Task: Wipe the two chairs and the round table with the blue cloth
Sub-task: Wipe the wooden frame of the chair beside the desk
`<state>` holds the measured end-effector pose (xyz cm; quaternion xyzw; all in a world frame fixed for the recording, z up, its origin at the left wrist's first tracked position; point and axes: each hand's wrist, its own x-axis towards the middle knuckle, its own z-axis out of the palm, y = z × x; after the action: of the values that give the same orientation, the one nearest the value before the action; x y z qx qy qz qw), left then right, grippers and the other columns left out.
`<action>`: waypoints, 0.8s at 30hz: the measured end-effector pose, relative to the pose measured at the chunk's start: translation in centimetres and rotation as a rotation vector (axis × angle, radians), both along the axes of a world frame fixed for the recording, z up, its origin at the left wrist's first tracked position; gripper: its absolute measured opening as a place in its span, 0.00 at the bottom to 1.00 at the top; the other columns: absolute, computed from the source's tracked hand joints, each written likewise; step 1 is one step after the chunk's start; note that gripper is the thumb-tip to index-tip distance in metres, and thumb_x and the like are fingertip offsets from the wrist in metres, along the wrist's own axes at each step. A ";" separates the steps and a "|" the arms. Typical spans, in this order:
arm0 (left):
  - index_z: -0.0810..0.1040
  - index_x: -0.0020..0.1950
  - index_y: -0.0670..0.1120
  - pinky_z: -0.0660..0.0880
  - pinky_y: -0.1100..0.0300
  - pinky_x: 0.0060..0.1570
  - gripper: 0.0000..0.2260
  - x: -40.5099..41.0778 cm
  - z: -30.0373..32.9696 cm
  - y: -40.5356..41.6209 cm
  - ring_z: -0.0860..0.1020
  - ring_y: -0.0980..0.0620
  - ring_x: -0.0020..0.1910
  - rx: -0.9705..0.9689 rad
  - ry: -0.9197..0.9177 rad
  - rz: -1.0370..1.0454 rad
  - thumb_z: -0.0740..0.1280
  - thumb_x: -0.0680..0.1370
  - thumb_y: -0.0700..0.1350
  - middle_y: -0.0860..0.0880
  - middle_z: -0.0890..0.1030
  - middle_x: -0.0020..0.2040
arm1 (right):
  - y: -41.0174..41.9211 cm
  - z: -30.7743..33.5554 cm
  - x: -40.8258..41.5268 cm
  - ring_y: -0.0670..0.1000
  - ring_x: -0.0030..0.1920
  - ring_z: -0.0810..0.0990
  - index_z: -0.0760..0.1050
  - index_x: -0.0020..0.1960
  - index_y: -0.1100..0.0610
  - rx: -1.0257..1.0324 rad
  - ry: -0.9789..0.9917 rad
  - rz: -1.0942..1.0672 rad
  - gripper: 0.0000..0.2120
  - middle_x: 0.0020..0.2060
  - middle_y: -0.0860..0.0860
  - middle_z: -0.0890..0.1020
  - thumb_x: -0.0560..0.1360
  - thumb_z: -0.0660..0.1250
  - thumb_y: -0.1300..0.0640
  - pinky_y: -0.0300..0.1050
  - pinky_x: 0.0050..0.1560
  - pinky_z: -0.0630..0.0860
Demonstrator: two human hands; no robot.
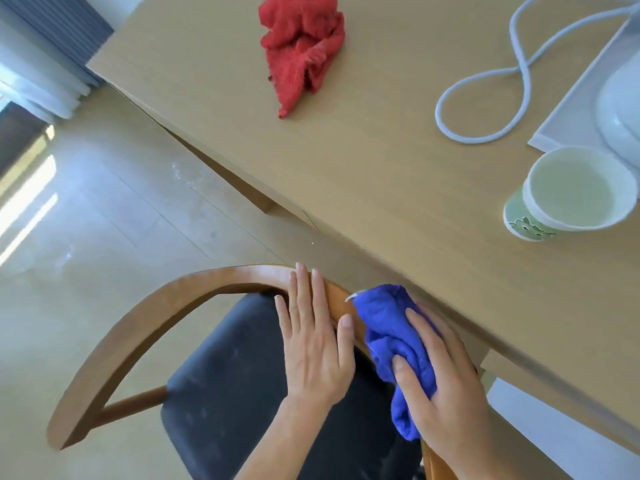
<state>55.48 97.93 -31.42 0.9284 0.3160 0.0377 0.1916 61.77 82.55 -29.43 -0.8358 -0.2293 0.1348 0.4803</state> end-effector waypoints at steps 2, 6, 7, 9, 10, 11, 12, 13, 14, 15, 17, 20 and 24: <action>0.38 0.79 0.50 0.39 0.46 0.76 0.28 -1.0 -0.1 3.0 0.38 0.50 0.78 0.015 0.054 0.116 0.37 0.81 0.61 0.49 0.38 0.79 | 0.2 0.1 -0.2 0.49 0.62 0.74 0.72 0.67 0.52 -0.031 -0.053 -0.016 0.23 0.66 0.49 0.73 0.73 0.59 0.48 0.43 0.60 0.70; 0.34 0.77 0.53 0.35 0.43 0.74 0.30 -3.9 -0.5 11.4 0.32 0.48 0.76 0.111 0.197 0.386 0.36 0.78 0.63 0.48 0.33 0.78 | 2.6 0.5 0.6 0.54 0.59 0.75 0.72 0.65 0.54 -0.124 -0.277 0.036 0.21 0.64 0.55 0.76 0.74 0.59 0.49 0.44 0.57 0.69; 0.36 0.78 0.52 0.34 0.43 0.74 0.32 -4.7 -0.7 13.3 0.33 0.46 0.76 0.104 0.222 0.457 0.37 0.77 0.64 0.46 0.35 0.78 | 3.3 0.5 1.0 0.55 0.59 0.76 0.74 0.64 0.55 -0.156 -0.327 0.058 0.21 0.64 0.56 0.76 0.74 0.59 0.49 0.46 0.56 0.70; 0.40 0.79 0.50 0.35 0.40 0.73 0.33 -6.6 -1.3 16.2 0.35 0.43 0.77 0.071 0.271 0.584 0.40 0.78 0.64 0.43 0.37 0.79 | 5.2 0.7 1.8 0.57 0.57 0.77 0.76 0.64 0.56 -0.220 -0.363 0.105 0.22 0.64 0.54 0.76 0.75 0.58 0.47 0.51 0.53 0.74; 0.40 0.79 0.49 0.35 0.39 0.73 0.33 -7.6 -1.6 17.2 0.36 0.42 0.77 0.050 0.298 0.638 0.41 0.79 0.64 0.42 0.38 0.79 | 6.4 0.9 2.2 0.57 0.56 0.78 0.77 0.63 0.55 -0.250 -0.375 0.135 0.22 0.63 0.53 0.76 0.74 0.58 0.46 0.51 0.52 0.75; 0.41 0.79 0.48 0.35 0.39 0.73 0.33 -8.5 -2.0 18.0 0.36 0.41 0.77 0.029 0.328 0.682 0.41 0.79 0.64 0.40 0.39 0.79 | 7.6 1.1 2.7 0.58 0.54 0.79 0.77 0.63 0.55 -0.281 -0.389 0.169 0.23 0.62 0.52 0.77 0.74 0.58 0.46 0.52 0.51 0.76; 0.41 0.79 0.47 0.35 0.39 0.73 0.34 -9.2 -2.5 18.4 0.36 0.40 0.77 0.015 0.361 0.710 0.41 0.79 0.64 0.40 0.39 0.78 | 8.8 1.3 3.0 0.58 0.52 0.80 0.77 0.62 0.55 -0.312 -0.398 0.204 0.23 0.61 0.52 0.78 0.73 0.58 0.45 0.52 0.50 0.77; 0.40 0.79 0.47 0.35 0.39 0.73 0.34 -9.7 -2.9 18.7 0.36 0.40 0.77 0.013 0.390 0.718 0.41 0.79 0.64 0.39 0.39 0.78 | 10.1 1.4 3.4 0.59 0.50 0.80 0.77 0.62 0.55 -0.342 -0.398 0.237 0.23 0.60 0.52 0.78 0.73 0.59 0.45 0.52 0.48 0.77; 0.39 0.79 0.46 0.35 0.39 0.73 0.35 -10.1 -3.3 18.9 0.36 0.40 0.77 0.020 0.411 0.714 0.41 0.79 0.64 0.39 0.39 0.78 | 11.4 1.5 3.7 0.59 0.49 0.81 0.77 0.62 0.54 -0.377 -0.390 0.266 0.22 0.59 0.52 0.78 0.73 0.60 0.46 0.52 0.47 0.77; 0.39 0.79 0.46 0.35 0.40 0.73 0.35 -10.2 -3.6 19.0 0.36 0.40 0.77 0.027 0.420 0.712 0.41 0.79 0.64 0.39 0.38 0.78 | 12.7 1.5 3.9 0.59 0.48 0.81 0.76 0.63 0.54 -0.420 -0.377 0.294 0.21 0.59 0.51 0.78 0.73 0.62 0.47 0.52 0.46 0.77; 0.38 0.79 0.46 0.35 0.40 0.73 0.35 -10.2 -4.0 19.1 0.35 0.40 0.77 0.030 0.418 0.718 0.41 0.78 0.64 0.39 0.38 0.78 | 15.2 1.3 3.9 0.58 0.48 0.79 0.74 0.64 0.51 -0.526 -0.363 0.356 0.21 0.60 0.49 0.76 0.73 0.64 0.47 0.51 0.46 0.75; 0.38 0.79 0.46 0.33 0.40 0.72 0.37 -10.3 -4.2 19.0 0.34 0.41 0.76 0.037 0.395 0.705 0.36 0.75 0.67 0.40 0.36 0.78 | 18.4 0.7 3.8 0.57 0.49 0.77 0.72 0.66 0.49 -0.608 -0.422 0.441 0.22 0.60 0.48 0.75 0.73 0.61 0.45 0.49 0.46 0.72; 0.37 0.78 0.46 0.32 0.40 0.71 0.39 -10.5 -4.6 18.9 0.32 0.40 0.75 0.050 0.348 0.688 0.33 0.74 0.67 0.39 0.35 0.77 | 22.6 -0.6 3.3 0.57 0.49 0.76 0.69 0.68 0.48 -0.672 -0.483 0.569 0.23 0.61 0.48 0.73 0.74 0.57 0.43 0.49 0.49 0.70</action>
<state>44.95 116.79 -36.07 0.7652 0.6357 -0.0505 0.0884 65.07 105.15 -30.03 -0.8561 -0.4965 0.1295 0.0619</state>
